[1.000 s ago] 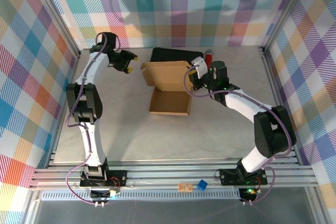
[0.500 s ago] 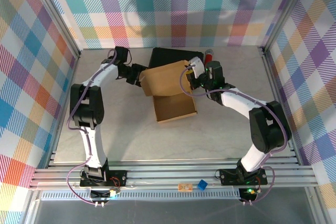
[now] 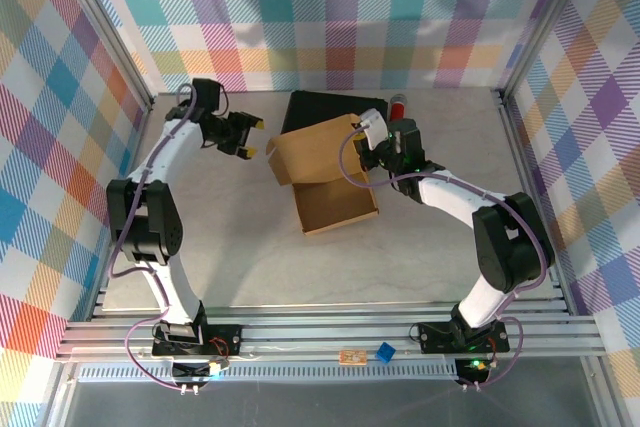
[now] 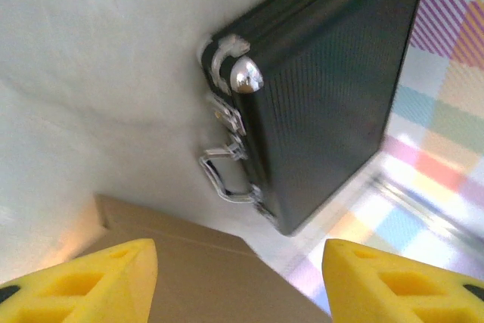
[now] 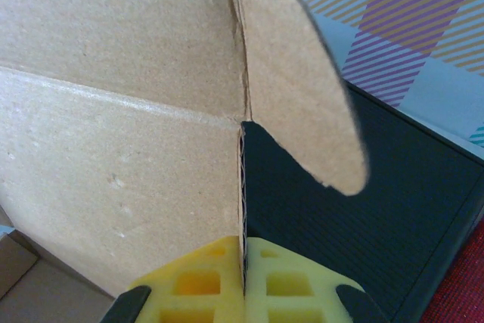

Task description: Fold the paper box

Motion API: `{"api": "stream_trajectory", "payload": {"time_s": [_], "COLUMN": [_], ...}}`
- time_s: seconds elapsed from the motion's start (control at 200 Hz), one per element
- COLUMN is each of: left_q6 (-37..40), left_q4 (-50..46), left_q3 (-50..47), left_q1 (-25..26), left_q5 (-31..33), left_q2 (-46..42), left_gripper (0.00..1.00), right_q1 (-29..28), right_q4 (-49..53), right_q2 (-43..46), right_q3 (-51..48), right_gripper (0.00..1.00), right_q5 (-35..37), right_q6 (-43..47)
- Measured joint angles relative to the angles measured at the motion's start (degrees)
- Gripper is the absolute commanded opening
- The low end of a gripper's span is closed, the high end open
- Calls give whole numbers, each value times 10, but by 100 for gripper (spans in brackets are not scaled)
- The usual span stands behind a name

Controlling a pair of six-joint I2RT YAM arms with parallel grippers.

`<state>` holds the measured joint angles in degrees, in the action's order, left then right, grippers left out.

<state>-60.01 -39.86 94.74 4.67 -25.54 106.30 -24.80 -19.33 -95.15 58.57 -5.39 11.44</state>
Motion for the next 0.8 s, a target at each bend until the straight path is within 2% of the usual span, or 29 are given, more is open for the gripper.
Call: {"api": "stream_trajectory", "payload": {"time_s": [0.07, 0.15, 0.27, 0.365, 0.57, 0.8], "left_q6": [91, 196, 338, 419, 552, 614], "left_q4": [-21, -19, 8, 26, 23, 20], "left_q3": [17, -7, -82, -121, -151, -142], "left_q1": [1, 4, 18, 37, 74, 79], "left_q5": [43, 67, 61, 45, 35, 46], "left_q2": [-22, -69, -143, -155, -139, -111], "left_gripper": [54, 52, 55, 57, 60, 62], "right_q1": [0, 0, 0, 0, 7, 8], "right_q4": [-1, -2, -1, 0, 6, 7], "right_q2": [0, 0, -1, -3, -8, -9], "right_q3": [0, 0, 0, 0, 0, 0], "right_gripper": [0, 0, 0, 0, 0, 0], "right_q5": [-5, -11, -18, -23, -24, -23], "right_q6": [0, 2, 7, 11, 11, 11]}}
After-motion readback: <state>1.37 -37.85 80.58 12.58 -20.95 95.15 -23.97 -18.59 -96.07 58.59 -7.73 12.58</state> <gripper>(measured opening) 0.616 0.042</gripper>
